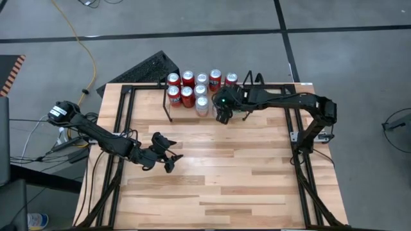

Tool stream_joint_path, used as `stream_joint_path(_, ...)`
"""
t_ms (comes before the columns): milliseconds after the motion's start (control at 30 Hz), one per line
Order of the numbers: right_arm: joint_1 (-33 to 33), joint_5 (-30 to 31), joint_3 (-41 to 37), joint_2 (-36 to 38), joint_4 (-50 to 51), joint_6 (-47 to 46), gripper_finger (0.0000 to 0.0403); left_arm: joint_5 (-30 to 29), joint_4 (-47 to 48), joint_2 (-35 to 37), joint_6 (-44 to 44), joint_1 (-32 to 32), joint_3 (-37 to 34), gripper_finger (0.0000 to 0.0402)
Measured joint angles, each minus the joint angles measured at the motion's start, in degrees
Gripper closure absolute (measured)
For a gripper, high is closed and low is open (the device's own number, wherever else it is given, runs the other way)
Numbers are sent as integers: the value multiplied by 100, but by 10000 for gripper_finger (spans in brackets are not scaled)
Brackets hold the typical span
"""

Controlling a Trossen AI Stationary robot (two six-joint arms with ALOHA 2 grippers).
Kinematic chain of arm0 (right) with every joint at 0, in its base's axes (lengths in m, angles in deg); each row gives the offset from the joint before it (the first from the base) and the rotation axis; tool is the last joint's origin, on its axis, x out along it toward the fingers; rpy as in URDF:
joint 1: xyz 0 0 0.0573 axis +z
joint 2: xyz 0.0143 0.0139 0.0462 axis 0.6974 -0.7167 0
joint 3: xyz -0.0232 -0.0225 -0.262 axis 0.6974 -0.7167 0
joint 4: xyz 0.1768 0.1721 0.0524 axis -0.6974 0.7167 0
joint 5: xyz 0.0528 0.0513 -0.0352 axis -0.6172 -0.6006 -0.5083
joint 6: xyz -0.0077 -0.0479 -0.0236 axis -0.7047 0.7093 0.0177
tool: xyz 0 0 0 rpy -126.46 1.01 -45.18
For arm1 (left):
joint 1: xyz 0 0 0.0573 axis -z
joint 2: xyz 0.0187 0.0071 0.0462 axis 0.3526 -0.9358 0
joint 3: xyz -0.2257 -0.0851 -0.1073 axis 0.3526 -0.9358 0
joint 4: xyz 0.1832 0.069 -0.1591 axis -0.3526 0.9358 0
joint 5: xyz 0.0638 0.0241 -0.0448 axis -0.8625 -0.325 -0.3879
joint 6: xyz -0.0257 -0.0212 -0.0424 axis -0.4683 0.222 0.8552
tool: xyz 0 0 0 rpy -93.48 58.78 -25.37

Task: Place canned beverage on shelf
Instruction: Put the red silver soda can on the shelf

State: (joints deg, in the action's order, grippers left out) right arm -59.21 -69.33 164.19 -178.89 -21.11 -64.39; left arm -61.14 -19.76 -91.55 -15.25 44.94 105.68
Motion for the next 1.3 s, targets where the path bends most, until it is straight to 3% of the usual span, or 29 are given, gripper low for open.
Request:
stream_joint_path(300, 265, 364, 0, 0, -25, -1150, 117, 0, -1, 0, 0, 0, 0, 68)
stream_joint_path(600, 453, 803, 138, 74, -239, 1103, 117, 4, 0, 0, 2, 0, 0, 68)
stream_joint_path(800, 191, -583, 556, 168, -75, 2672, 117, 4, 45, 0, 5, 0, 0, 68)
stream_joint_path(967, -338, -1682, 730, 162, 184, 2872, 117, 4, 205, 0, 163, 0, 0, 68)
stream_joint_path(1300, -811, -2401, 728, -204, 258, 2895, 117, -52, 226, 0, 262, 0, 0, 68)
